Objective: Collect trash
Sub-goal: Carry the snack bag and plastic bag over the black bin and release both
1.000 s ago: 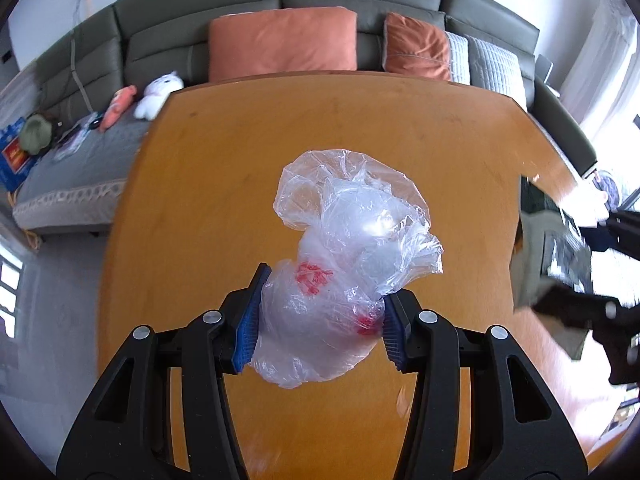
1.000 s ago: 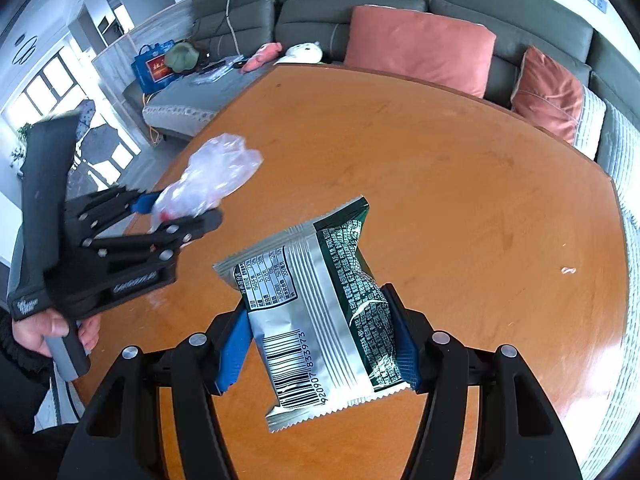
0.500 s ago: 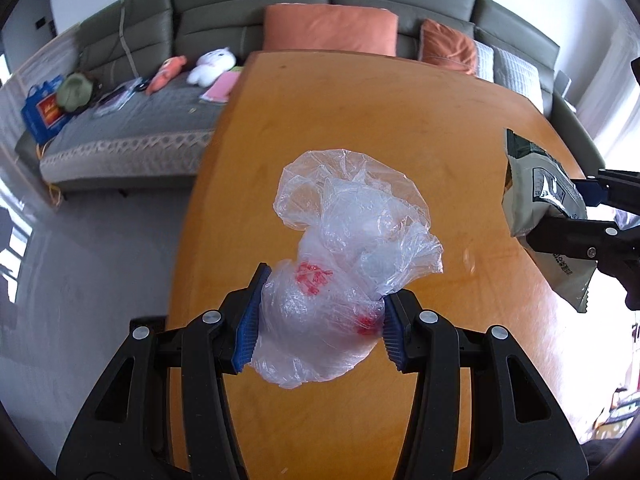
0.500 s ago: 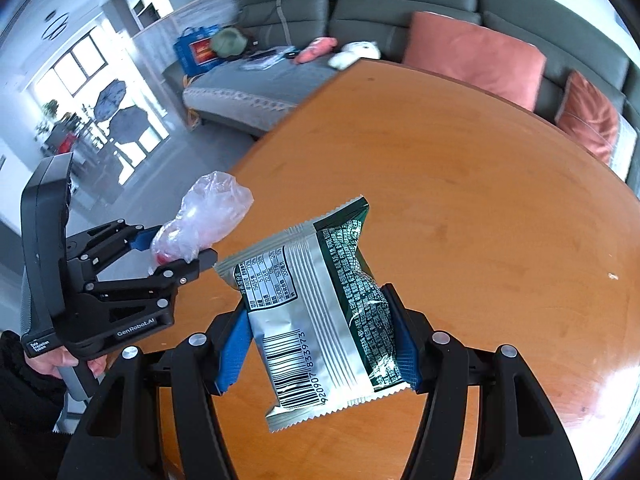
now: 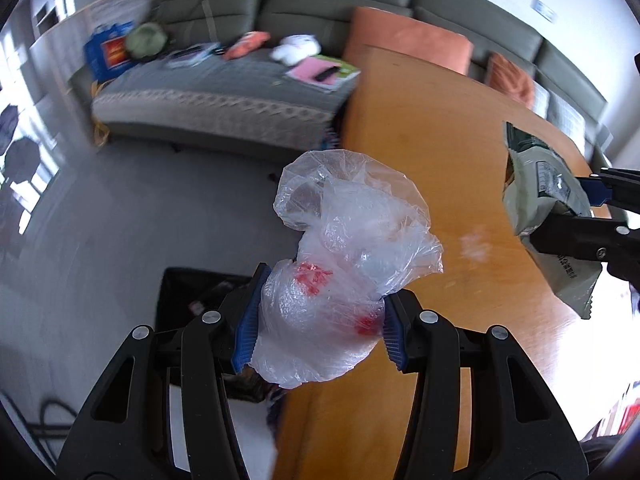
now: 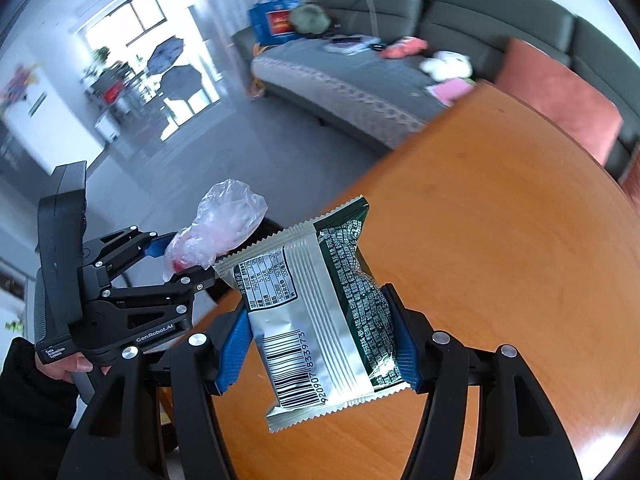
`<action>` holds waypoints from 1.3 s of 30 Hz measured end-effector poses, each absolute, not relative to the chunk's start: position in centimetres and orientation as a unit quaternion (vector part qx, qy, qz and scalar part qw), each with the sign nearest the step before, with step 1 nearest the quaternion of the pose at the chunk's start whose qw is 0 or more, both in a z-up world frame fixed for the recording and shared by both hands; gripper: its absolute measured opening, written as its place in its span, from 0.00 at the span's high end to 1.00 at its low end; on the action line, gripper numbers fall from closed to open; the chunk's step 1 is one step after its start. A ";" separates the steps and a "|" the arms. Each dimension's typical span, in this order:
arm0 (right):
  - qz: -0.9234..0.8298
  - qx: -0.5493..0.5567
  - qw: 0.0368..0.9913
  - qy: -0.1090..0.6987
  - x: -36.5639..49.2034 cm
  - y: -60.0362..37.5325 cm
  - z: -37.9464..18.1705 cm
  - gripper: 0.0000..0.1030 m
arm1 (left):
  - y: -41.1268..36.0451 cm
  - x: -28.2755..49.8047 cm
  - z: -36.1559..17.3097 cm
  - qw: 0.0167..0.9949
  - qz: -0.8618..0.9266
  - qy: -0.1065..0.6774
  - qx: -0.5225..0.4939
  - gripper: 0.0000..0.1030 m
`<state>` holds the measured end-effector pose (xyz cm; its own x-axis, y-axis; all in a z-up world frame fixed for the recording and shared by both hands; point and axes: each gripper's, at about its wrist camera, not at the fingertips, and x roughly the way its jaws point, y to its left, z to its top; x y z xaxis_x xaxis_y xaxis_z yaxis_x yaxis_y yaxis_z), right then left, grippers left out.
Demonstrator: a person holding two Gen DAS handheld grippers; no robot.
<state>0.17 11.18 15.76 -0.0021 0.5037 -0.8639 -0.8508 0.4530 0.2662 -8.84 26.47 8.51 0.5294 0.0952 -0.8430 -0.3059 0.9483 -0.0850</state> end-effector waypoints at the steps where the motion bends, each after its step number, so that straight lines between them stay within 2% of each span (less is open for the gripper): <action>1: 0.499 -0.174 0.682 0.505 -0.2 11.9 15.8 0.40 | 27.2 -9.5 8.4 0.866 0.124 0.471 -0.114 0.52; 16: 0.583 -0.233 0.608 0.486 -9.9 25.0 15.3 0.40 | 37.7 -20.5 6.1 0.826 0.254 0.463 -0.195 0.51; 28: 0.592 -0.256 0.581 0.497 -13.8 31.4 12.8 0.40 | 42.6 -23.7 3.3 0.791 0.295 0.485 -0.228 0.50; 31: 0.588 -0.256 0.576 0.507 -13.8 32.8 12.1 0.33 | 43.5 -23.4 2.9 0.786 0.300 0.488 -0.231 0.49; 32: 0.586 -0.257 0.575 0.510 -13.7 33.3 11.9 0.27 | 44.0 -23.2 2.8 0.784 0.303 0.489 -0.234 0.41; 33: 0.582 -0.257 0.577 0.512 -13.5 33.7 11.8 0.26 | 44.2 -23.2 2.7 0.782 0.308 0.488 -0.235 0.19; 34: 0.577 -0.256 0.581 0.513 -13.2 34.2 11.7 0.26 | 44.5 -23.2 2.7 0.779 0.317 0.489 -0.231 0.08; 39: 0.576 -0.241 0.586 0.517 -12.0 34.9 11.7 0.26 | 45.8 -23.3 2.7 0.766 0.353 0.489 -0.219 0.06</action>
<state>-12.02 34.89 11.72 -0.1974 0.4257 -0.8830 -0.9238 0.2205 0.3128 -23.34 45.76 2.69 0.2713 0.3271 -0.9052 -0.7564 0.6540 0.0097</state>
